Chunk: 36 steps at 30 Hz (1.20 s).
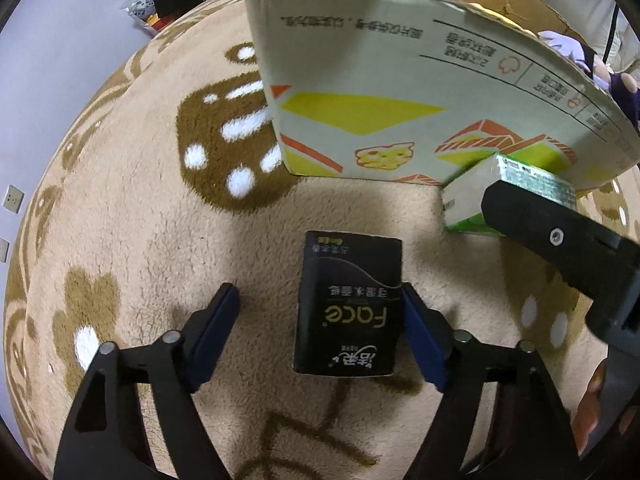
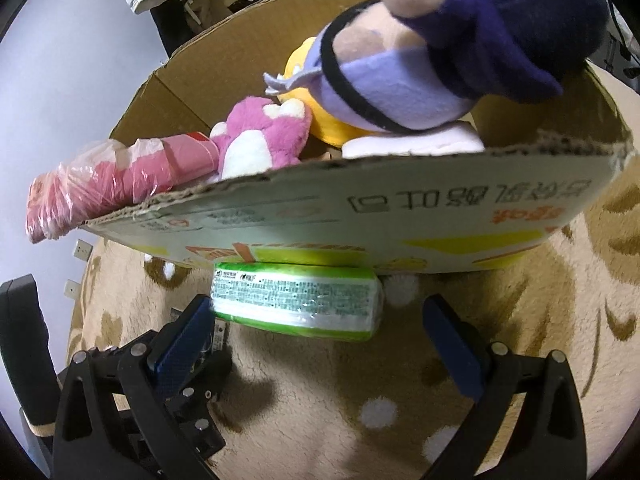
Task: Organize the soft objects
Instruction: 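Grasp the black Face tissue pack with the left tool while the right tool grasps the green tissue pack, then lift and carry both tissue packs with both tools over the box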
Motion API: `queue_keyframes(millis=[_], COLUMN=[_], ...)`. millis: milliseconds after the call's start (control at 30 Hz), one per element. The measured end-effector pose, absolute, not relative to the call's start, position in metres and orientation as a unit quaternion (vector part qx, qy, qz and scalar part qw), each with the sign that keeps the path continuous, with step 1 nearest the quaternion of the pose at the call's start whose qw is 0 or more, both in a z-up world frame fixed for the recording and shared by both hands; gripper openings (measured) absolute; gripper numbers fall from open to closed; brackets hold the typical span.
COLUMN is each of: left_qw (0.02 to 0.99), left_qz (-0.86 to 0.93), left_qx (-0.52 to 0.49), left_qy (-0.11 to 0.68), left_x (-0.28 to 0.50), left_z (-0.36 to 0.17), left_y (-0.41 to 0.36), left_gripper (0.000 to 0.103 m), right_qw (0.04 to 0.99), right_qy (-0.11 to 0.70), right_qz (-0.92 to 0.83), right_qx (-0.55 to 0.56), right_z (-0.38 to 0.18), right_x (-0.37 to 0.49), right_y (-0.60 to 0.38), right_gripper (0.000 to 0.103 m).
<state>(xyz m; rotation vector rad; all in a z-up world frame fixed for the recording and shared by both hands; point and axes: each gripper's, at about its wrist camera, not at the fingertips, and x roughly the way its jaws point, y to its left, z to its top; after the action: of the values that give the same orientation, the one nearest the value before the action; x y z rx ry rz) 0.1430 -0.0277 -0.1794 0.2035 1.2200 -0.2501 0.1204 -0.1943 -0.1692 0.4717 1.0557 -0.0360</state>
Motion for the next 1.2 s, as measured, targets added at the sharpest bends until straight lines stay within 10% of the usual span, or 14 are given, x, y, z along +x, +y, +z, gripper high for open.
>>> queue_keyframes(millis=[300,1200], left_qw=[0.811,0.851], left_qz=[-0.112,-0.115], left_qx=[0.082,0.087], left_qy=[0.568,0.506], left_x=[0.142,0.097], left_z=[-0.175,-0.123], left_y=[-0.021,-0.025], left_gripper=[0.045,0.045], right_qw=[0.834,0.856], right_qy=[0.508,0.460], right_qz=[-0.029,-0.054], right_qx=[0.215,0.229], right_z=[-0.167,-0.125], right_x=[0.113,0.051], right_y=[-0.200,-0.222], right_gripper=[0.085,0.084])
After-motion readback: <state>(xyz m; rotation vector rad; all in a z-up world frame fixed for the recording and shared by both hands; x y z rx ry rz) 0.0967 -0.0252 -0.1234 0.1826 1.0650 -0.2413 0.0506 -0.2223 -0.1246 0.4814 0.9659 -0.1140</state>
